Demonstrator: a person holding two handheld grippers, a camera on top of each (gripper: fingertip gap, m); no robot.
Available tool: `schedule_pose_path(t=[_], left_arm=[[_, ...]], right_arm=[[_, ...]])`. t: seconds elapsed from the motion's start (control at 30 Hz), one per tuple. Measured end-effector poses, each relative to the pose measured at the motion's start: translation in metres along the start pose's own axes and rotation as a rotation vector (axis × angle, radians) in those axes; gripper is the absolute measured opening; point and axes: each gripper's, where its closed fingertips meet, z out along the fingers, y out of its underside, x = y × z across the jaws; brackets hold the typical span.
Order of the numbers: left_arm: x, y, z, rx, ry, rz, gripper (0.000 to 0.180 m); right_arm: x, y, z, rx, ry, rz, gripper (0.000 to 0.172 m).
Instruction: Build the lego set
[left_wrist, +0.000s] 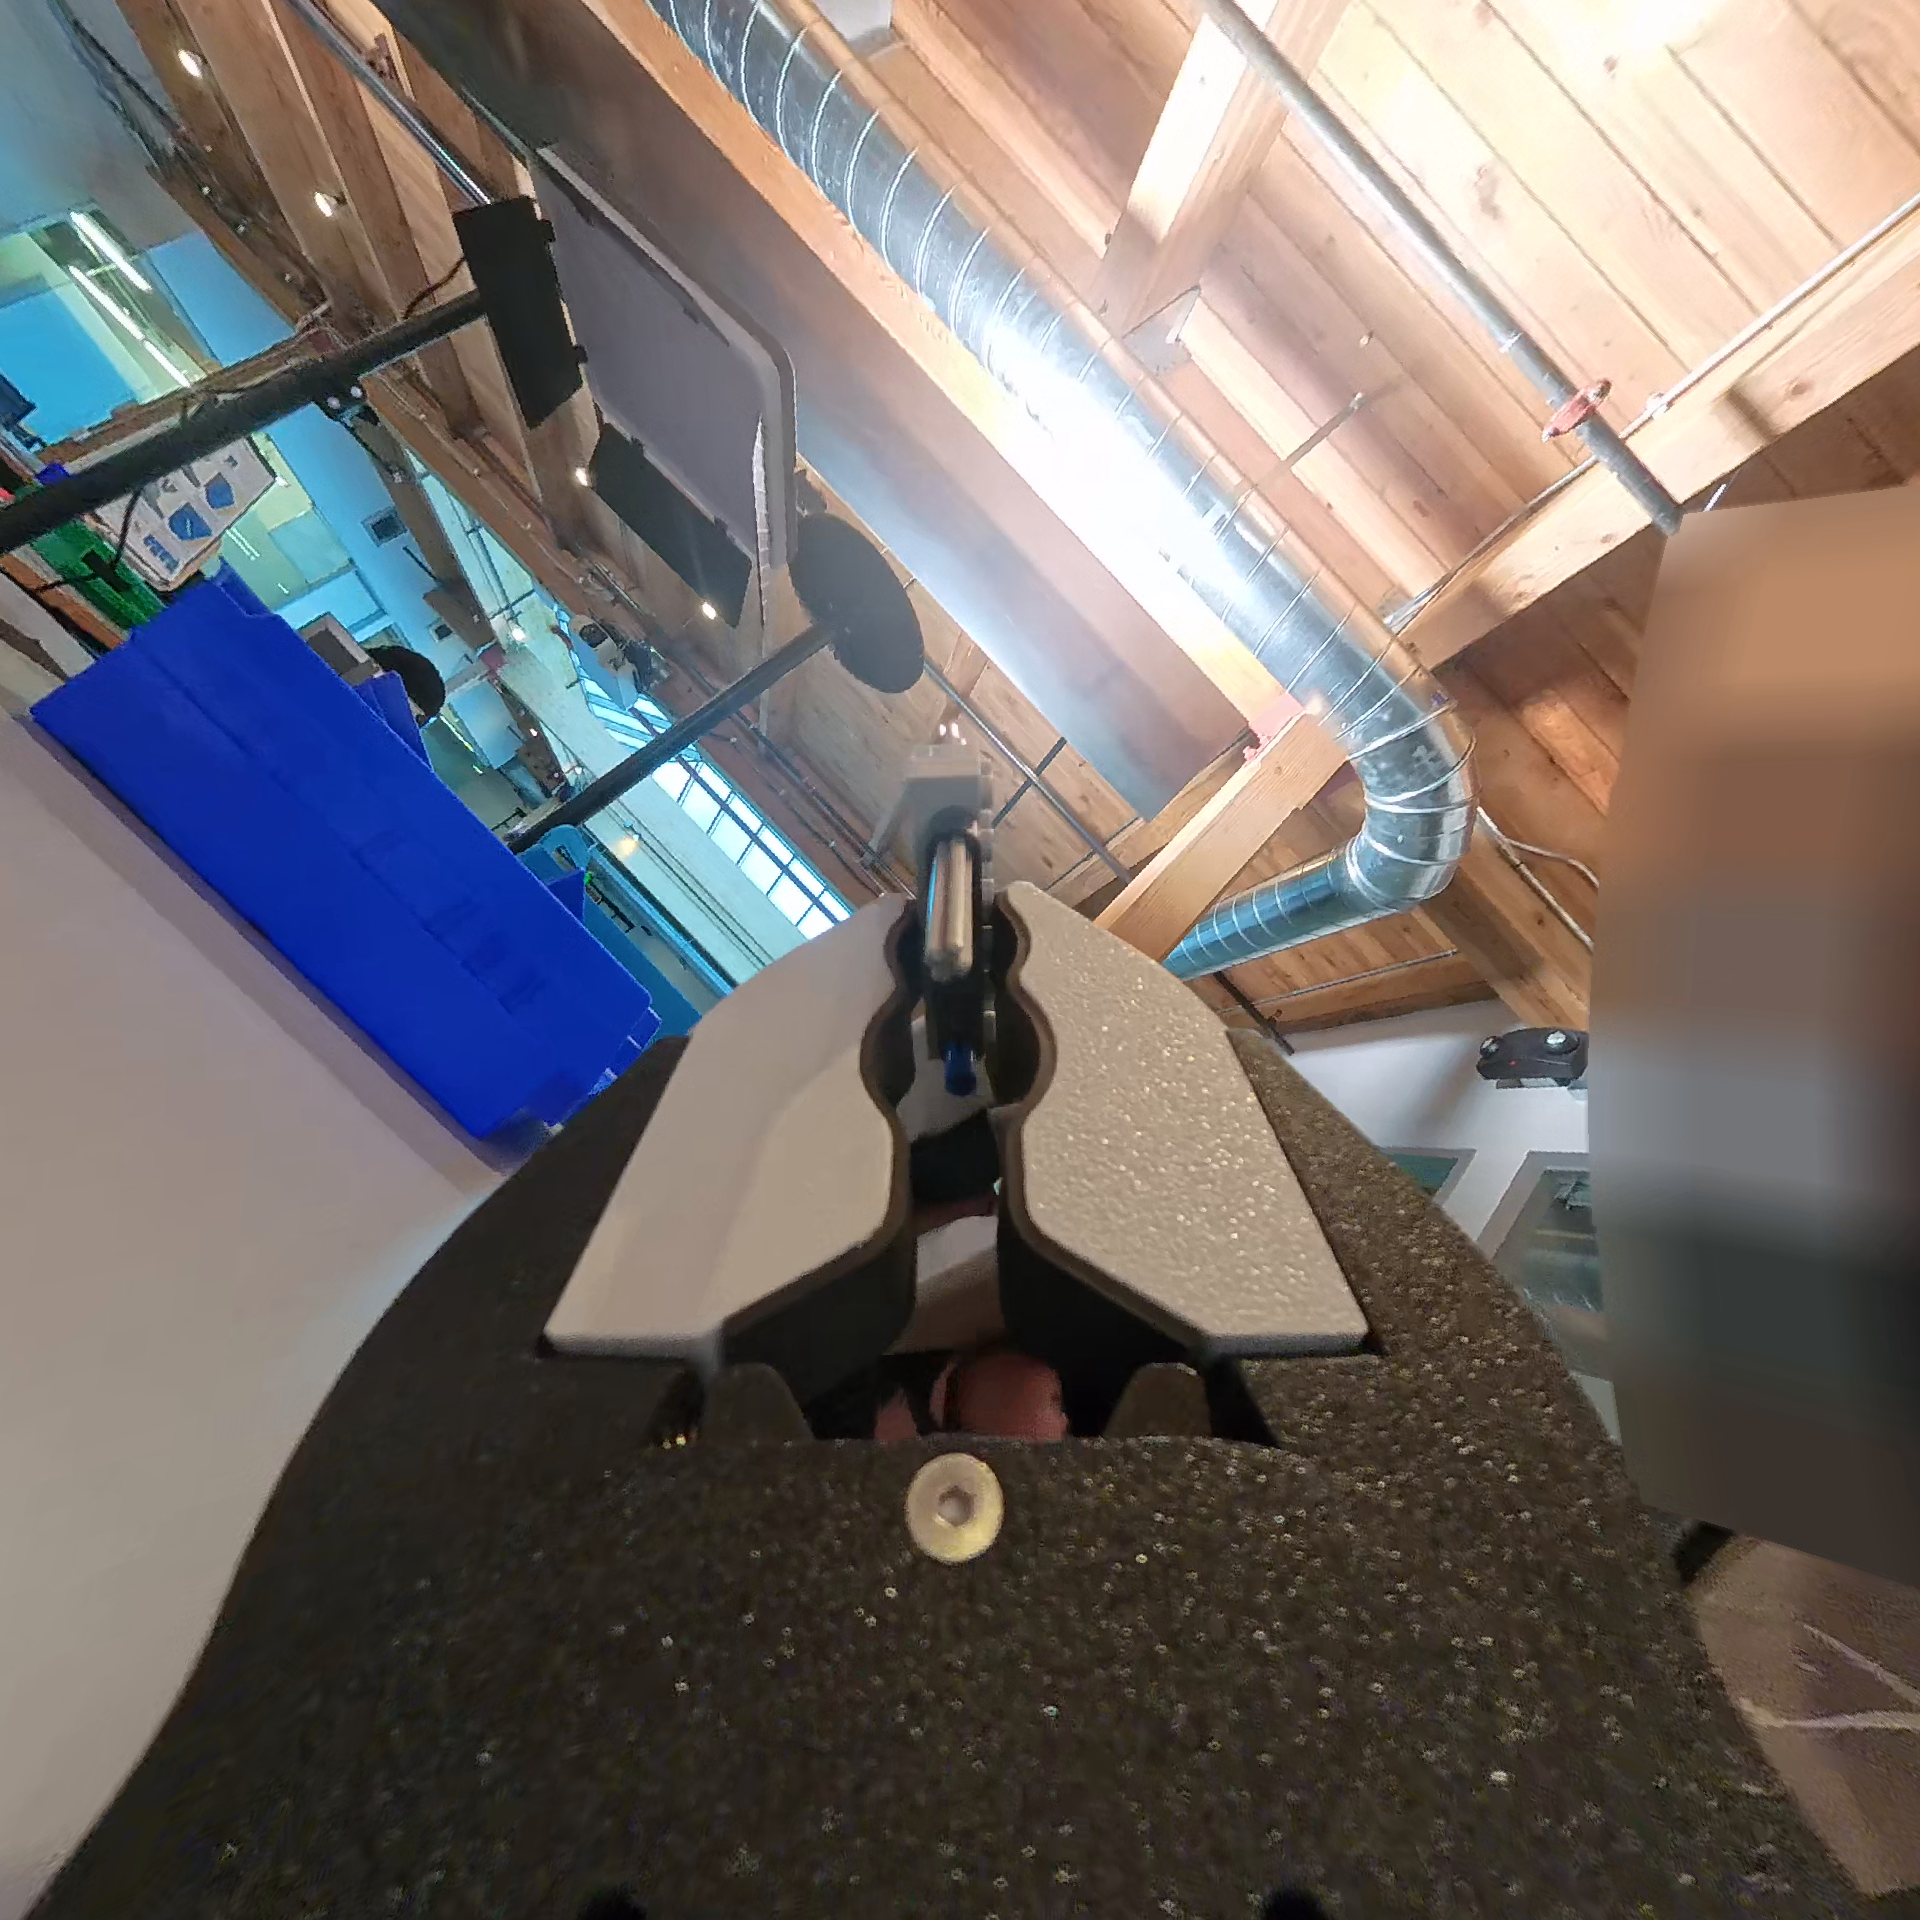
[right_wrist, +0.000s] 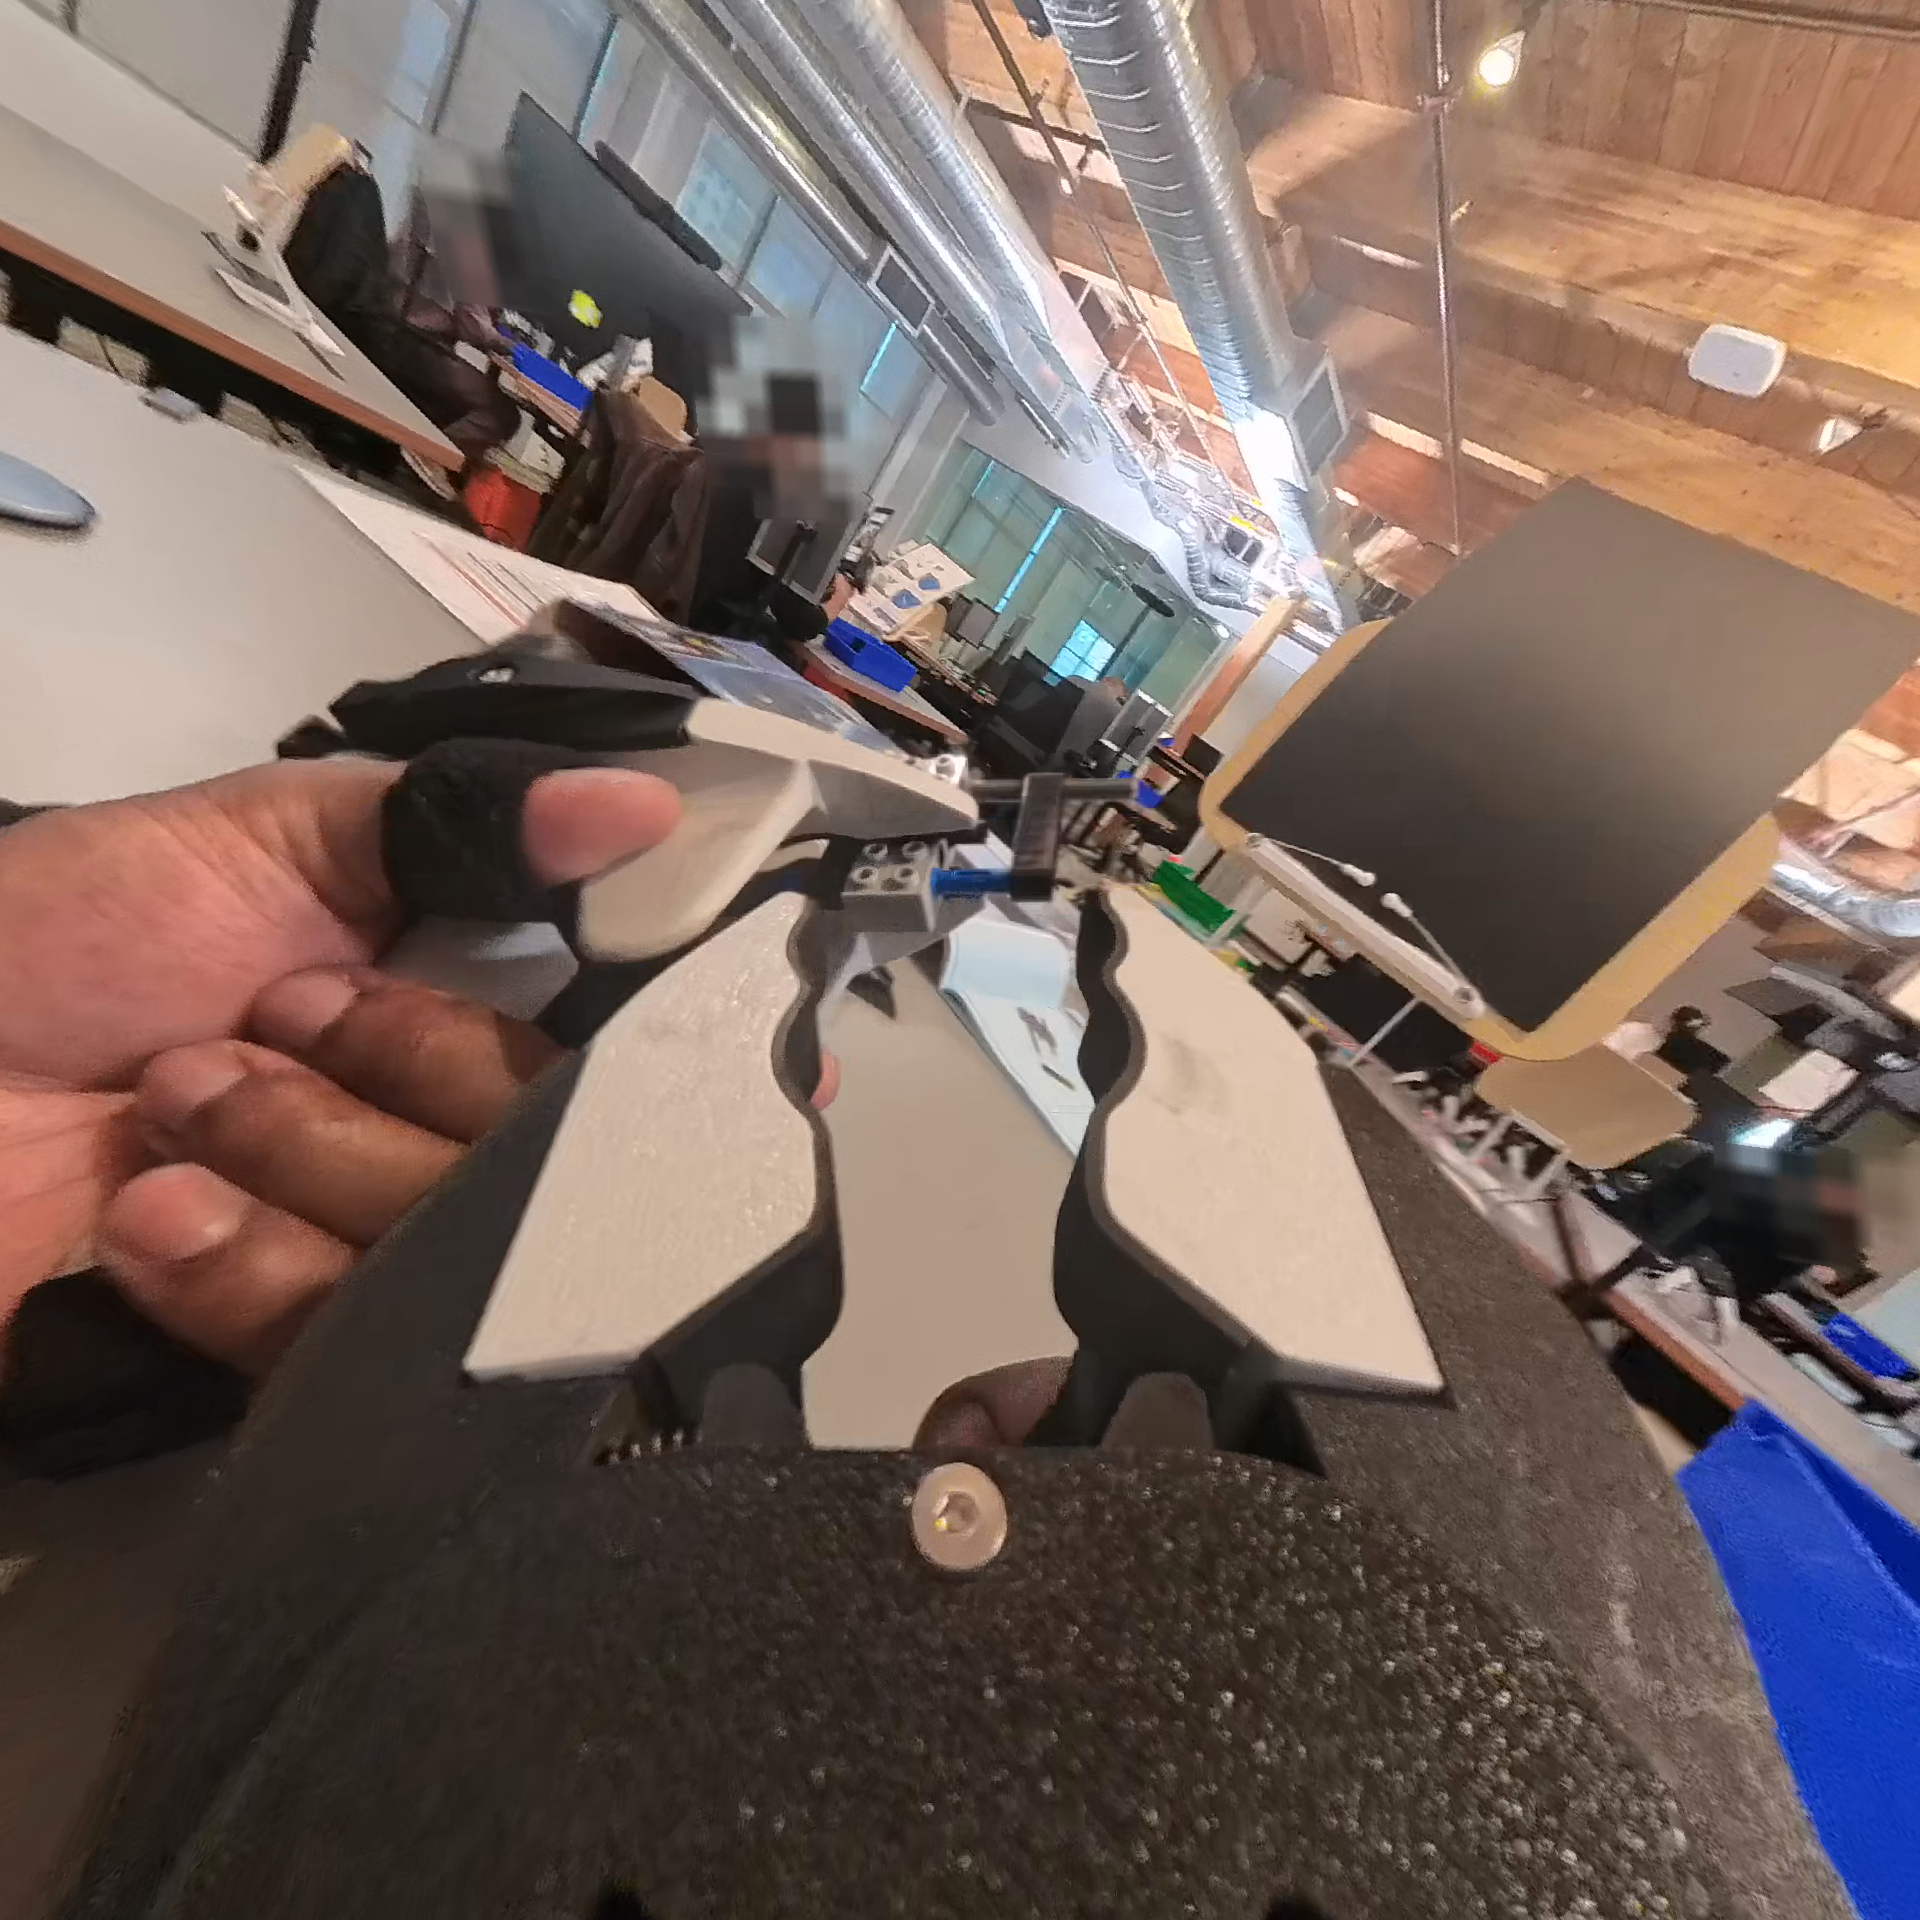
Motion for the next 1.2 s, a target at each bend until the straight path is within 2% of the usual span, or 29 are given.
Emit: schedule_pose_path(t=[0.1,0.17,0.3,0.4,0.57,0.77,0.9,1.2], left_arm=[[0.002,-0.001,-0.002,-0.024,0.009,-0.004,0.012],[0.009,0.003,-0.002,-0.067,0.04,0.007,0.012],[0.028,0.016,-0.006,-0.18,0.131,0.012,0.012],[0.037,0.025,-0.007,-0.244,0.161,0.038,0.012],[0.037,0.032,-0.005,-0.285,0.153,0.063,0.012],[0.038,0.041,-0.003,-0.333,0.141,0.097,0.012],[0.035,0.042,-0.002,-0.341,0.126,0.102,0.012],[0.035,0.045,-0.001,-0.341,0.097,0.18,0.012]], right_arm=[[0.011,-0.002,-0.007,0.015,-0.023,0.15,0.048],[0.018,-0.001,-0.012,0.007,-0.083,0.317,0.045],[0.015,-0.011,-0.025,0.009,-0.304,0.651,0.032],[0.01,-0.023,-0.032,-0.003,-0.432,0.794,0.03],[0.007,-0.03,-0.035,-0.063,-0.517,0.873,0.027],[-0.005,-0.022,-0.034,-0.151,-0.573,0.858,0.023],[-0.009,-0.023,-0.037,-0.146,-0.609,0.846,0.009],[-0.011,-0.022,-0.041,-0.133,-0.65,0.912,0.008]])
